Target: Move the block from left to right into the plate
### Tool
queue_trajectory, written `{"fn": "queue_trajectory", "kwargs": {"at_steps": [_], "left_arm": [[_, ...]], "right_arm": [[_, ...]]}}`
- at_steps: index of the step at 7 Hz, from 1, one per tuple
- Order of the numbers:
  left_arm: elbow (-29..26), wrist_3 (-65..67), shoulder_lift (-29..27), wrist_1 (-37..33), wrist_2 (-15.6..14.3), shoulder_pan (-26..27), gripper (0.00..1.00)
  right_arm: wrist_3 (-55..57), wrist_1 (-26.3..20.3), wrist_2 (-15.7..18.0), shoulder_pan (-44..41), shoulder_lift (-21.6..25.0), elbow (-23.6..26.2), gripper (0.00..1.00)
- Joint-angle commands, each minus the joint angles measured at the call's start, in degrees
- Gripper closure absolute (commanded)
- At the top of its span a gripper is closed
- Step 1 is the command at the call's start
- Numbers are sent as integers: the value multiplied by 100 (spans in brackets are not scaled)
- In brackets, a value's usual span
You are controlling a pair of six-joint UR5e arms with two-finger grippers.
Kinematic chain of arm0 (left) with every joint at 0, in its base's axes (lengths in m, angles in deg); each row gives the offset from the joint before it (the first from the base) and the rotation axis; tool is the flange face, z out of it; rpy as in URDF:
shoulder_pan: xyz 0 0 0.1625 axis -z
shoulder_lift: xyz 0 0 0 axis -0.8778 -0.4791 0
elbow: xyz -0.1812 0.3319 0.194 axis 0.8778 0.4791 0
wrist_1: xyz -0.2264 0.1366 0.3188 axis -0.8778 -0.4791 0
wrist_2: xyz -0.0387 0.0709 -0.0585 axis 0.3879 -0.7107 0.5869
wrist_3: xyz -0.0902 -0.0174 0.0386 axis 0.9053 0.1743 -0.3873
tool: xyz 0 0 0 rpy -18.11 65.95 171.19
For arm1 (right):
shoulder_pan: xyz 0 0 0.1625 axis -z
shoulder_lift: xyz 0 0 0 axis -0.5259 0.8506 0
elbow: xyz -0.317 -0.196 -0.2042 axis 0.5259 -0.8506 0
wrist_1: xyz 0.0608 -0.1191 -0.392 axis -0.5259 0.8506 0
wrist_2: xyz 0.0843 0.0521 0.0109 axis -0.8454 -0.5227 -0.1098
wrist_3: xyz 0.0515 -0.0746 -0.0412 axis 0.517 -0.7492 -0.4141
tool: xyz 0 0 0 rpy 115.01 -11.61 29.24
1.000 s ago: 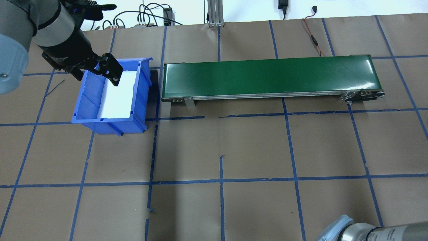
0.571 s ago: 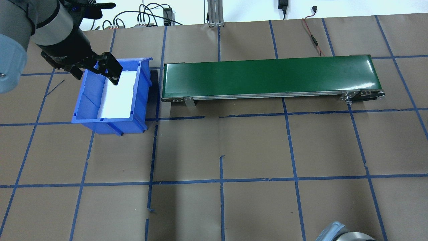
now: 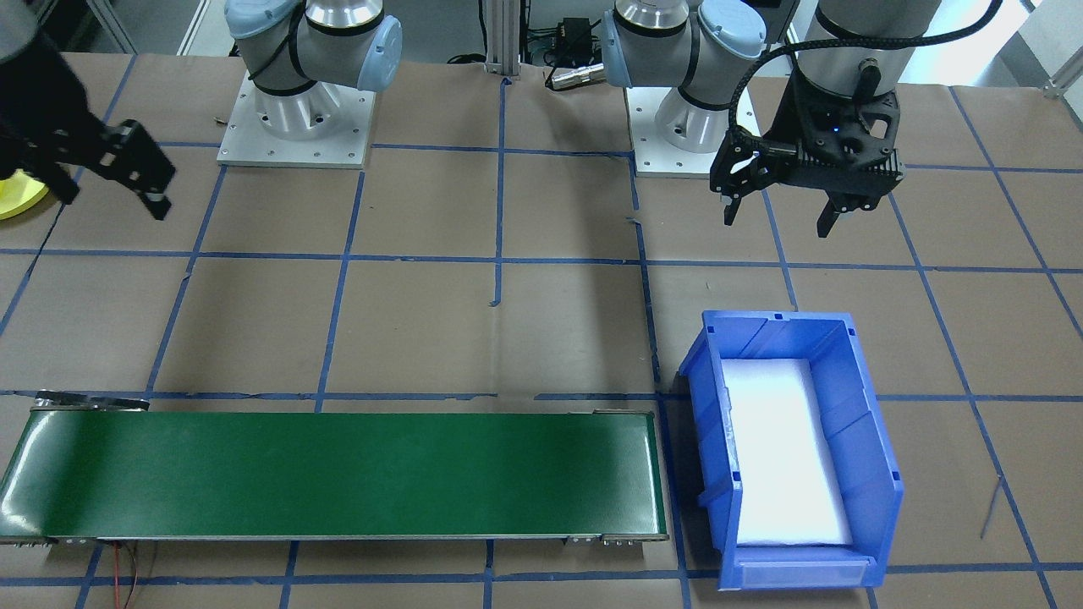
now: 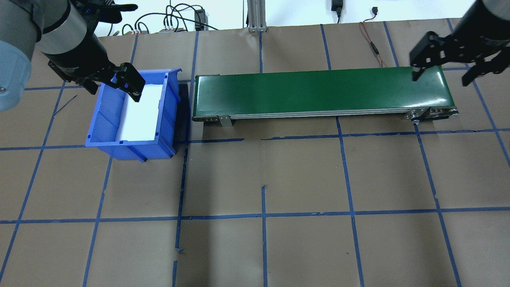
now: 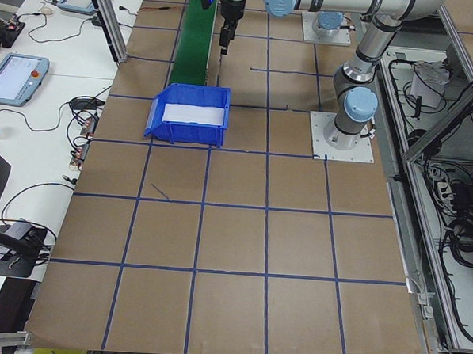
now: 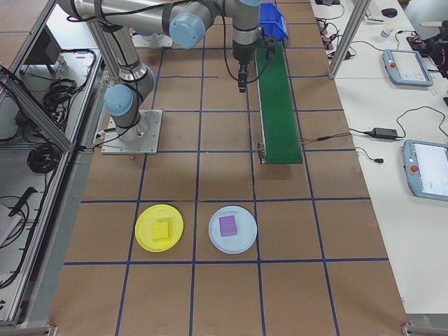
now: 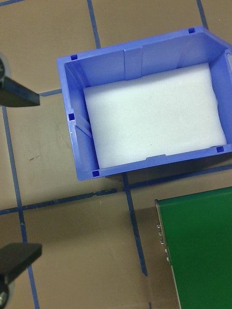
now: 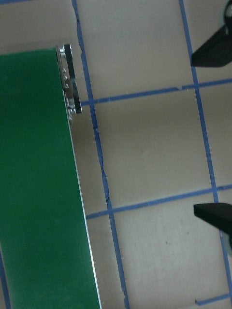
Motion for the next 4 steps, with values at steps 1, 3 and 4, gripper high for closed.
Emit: {"fn": "queue_trajectory", "kwargs": {"at_steps": [1, 3, 4], "left_arm": [[4, -4, 9, 0, -9, -1, 0], [4, -22, 9, -9, -9, -1, 0], [4, -22, 18, -9, -9, -1, 0]], "right_arm": [[1339, 59, 74, -1134, -133, 37, 0], [1403, 77, 109, -1146, -178, -24, 0], [1367, 181, 135, -1129, -195, -42, 0]]}}
